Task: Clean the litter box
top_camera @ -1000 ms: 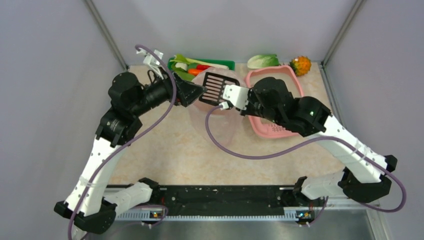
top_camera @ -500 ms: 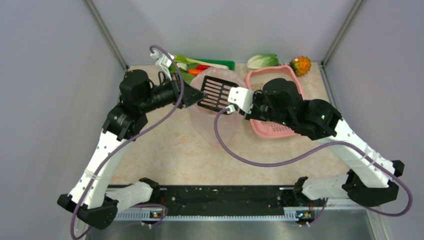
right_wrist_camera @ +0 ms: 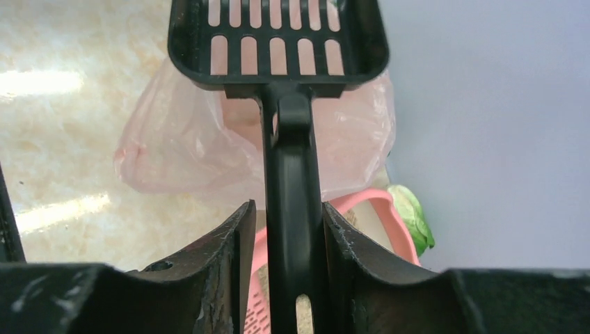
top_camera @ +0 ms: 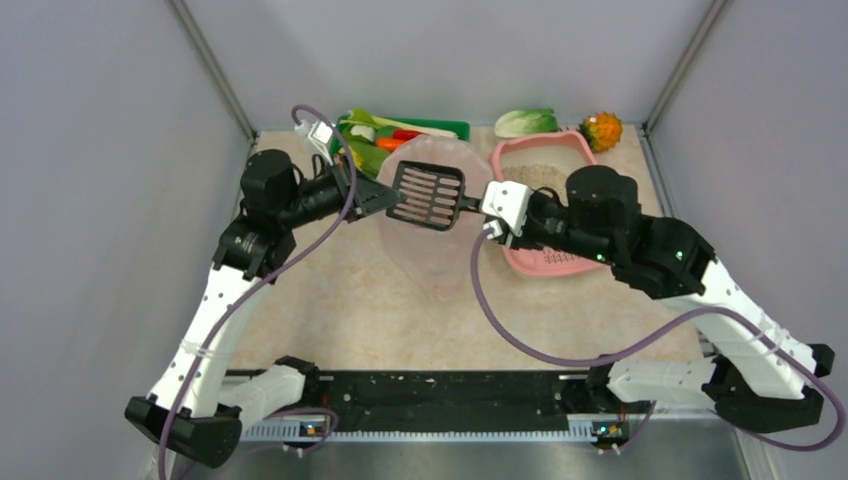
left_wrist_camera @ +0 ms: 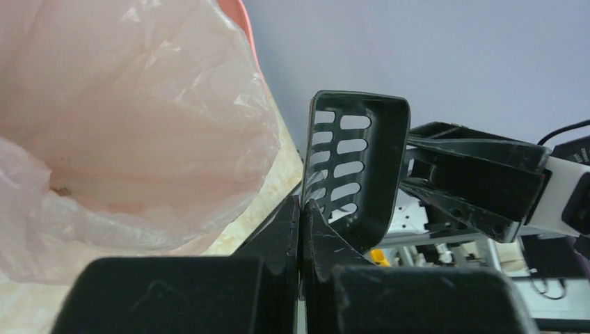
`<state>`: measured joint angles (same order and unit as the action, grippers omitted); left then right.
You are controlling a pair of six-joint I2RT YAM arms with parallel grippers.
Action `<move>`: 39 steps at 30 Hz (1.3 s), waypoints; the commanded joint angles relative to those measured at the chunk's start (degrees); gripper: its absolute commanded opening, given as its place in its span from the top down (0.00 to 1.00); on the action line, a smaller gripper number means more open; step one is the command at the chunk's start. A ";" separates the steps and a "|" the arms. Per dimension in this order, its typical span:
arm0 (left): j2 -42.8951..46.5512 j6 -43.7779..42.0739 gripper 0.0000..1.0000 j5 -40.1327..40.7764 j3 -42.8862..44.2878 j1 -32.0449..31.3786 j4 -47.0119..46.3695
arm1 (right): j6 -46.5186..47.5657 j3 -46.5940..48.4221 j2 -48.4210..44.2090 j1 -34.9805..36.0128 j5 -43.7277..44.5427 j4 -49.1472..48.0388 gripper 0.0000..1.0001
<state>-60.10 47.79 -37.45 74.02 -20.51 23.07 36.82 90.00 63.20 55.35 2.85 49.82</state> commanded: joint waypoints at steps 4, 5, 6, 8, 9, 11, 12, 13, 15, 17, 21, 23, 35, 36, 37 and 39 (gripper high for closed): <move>1.98 12.98 1.00 -6.99 -4.83 4.47 -14.59 | -1.71 -2.05 -4.26 -2.54 -9.20 -6.23 0.57; 2.06 12.84 1.00 -7.01 -4.85 4.49 -14.44 | -1.74 -2.07 -4.26 -2.73 -9.71 -6.43 0.57; 2.10 12.54 1.00 -6.93 -4.72 4.50 -14.13 | -1.79 -2.03 -4.23 -2.95 -10.20 -6.63 0.57; 1.97 12.10 1.00 -7.05 -4.58 4.57 -13.54 | -1.84 -1.93 -4.22 -3.15 -11.25 -7.16 0.57; 1.88 12.02 1.00 -7.17 -4.56 4.52 -13.32 | -1.80 -1.93 -4.29 -3.18 -11.95 -7.46 0.57; 1.70 11.69 1.00 -7.99 -4.64 4.57 -13.54 | -1.85 -1.78 -4.30 -3.27 -12.88 -8.04 0.57; 1.68 11.59 1.00 -8.24 -4.54 4.53 -13.57 | -1.90 -1.71 -4.20 -3.29 -13.10 -8.38 0.57; 1.62 11.54 1.00 -8.43 -4.51 4.54 -13.52 | -1.92 -1.52 -4.13 -3.32 -13.40 -8.56 0.57; 1.70 11.33 1.00 -8.59 -4.50 4.52 -13.42 | -1.99 -1.31 -3.92 -3.34 -14.18 -8.75 0.56; 1.77 11.26 1.00 -8.65 -4.66 4.45 -13.40 | -2.18 -1.08 -3.74 -3.41 -15.01 -9.06 0.56; 1.82 11.27 1.00 -9.04 -4.66 4.43 -13.47 | -2.53 -1.05 -3.39 -3.40 -15.54 -9.51 0.56; 1.91 11.27 1.00 -9.26 -4.77 4.43 -13.49 | -2.75 -0.97 -3.34 -3.47 -15.72 -9.84 0.56; 1.92 11.62 1.00 -10.84 -5.20 4.12 -13.87 | -4.06 -0.78 -2.48 -3.46 -16.63 -12.51 0.78; 1.91 11.58 1.00 -10.88 -5.34 4.17 -13.85 | -4.30 -0.79 -2.45 -3.56 -16.85 -12.75 0.83; 1.96 11.43 1.00 -10.73 -5.33 4.14 -13.69 | -4.49 -0.71 -2.37 -3.56 -16.95 -12.94 0.88; 2.01 9.81 1.00 -9.78 -4.92 4.16 -12.26 | -4.80 -0.40 -2.17 -3.86 -17.17 -12.89 0.96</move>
<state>-59.35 58.04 -47.13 68.77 -16.14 13.52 33.69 88.51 59.92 51.94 -11.75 39.53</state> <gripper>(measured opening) 0.023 0.264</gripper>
